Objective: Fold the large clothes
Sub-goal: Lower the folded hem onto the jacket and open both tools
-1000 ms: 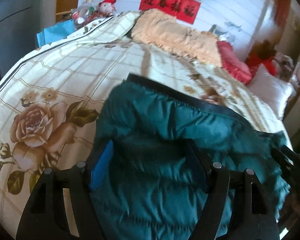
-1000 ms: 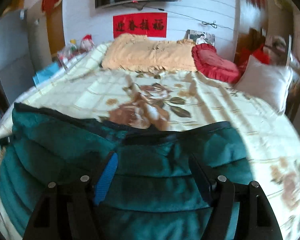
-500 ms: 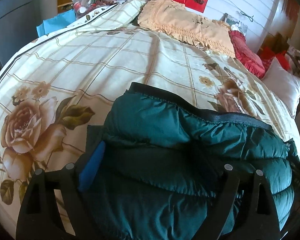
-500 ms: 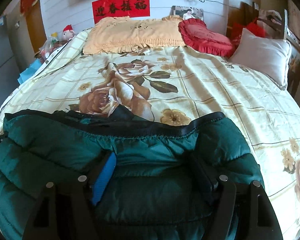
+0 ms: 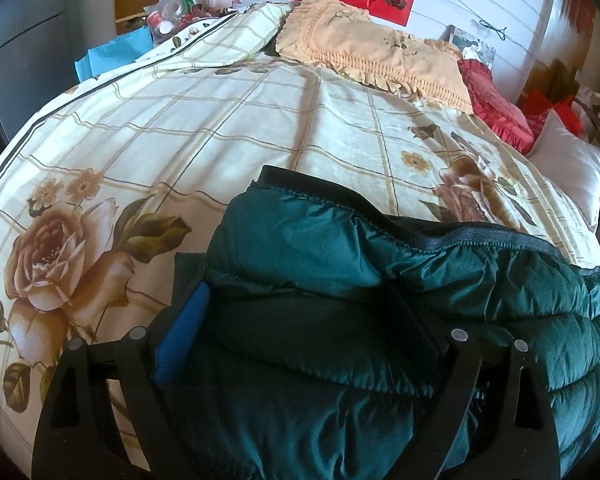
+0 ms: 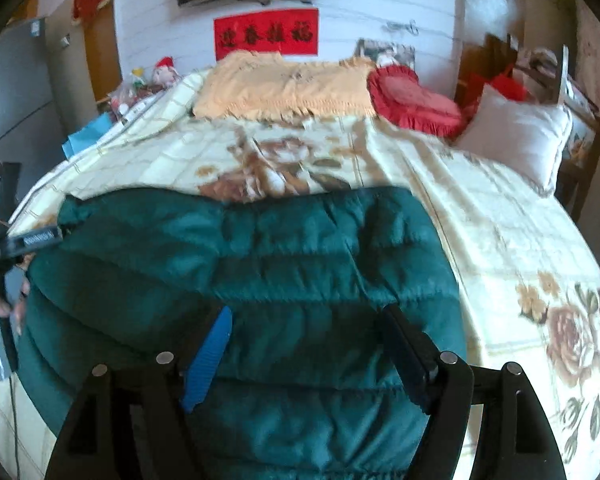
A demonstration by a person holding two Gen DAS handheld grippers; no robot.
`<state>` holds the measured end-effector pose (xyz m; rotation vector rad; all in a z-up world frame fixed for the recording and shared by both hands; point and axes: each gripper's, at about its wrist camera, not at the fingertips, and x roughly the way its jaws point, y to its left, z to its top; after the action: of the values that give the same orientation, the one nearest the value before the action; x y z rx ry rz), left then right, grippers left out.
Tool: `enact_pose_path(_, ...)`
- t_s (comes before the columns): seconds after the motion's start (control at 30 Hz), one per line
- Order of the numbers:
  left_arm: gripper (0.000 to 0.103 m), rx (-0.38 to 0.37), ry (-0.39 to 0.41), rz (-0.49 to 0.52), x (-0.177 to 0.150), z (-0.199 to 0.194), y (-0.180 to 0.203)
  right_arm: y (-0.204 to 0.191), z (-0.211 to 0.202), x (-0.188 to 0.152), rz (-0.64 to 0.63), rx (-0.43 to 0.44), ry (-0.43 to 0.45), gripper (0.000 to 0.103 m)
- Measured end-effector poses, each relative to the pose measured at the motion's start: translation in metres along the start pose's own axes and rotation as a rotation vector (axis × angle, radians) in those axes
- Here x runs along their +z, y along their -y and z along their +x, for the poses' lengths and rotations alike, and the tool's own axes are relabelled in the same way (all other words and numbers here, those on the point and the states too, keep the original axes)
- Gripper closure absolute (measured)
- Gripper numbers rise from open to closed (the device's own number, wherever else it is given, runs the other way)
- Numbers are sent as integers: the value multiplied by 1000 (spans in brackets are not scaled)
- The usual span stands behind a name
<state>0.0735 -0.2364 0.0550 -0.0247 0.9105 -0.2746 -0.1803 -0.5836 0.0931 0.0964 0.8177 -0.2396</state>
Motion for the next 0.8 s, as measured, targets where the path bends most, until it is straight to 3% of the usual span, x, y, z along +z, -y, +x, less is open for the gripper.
enact_pose_path(0.3,12,6,21,-1,-1,-2,-1,6,25,-9,36,-22,-44,23)
enact_pose_path(0.37,12,9,24,-2,-3,-7,-3,9,18,-5,57,-19,-59,23)
enact_pose_path(0.57,12,5,17,-25,-9,-29,-16,12,-30,-1,103,30,39,23)
enact_pose_path(0.67,12,-17,22,-51,-16,-45,-25,9,-28,-3,91,11,20,23)
enact_pose_path(0.8,12,-12,36,-10,-29,-66,-31,17,-7,-11,150,-17,-22,23)
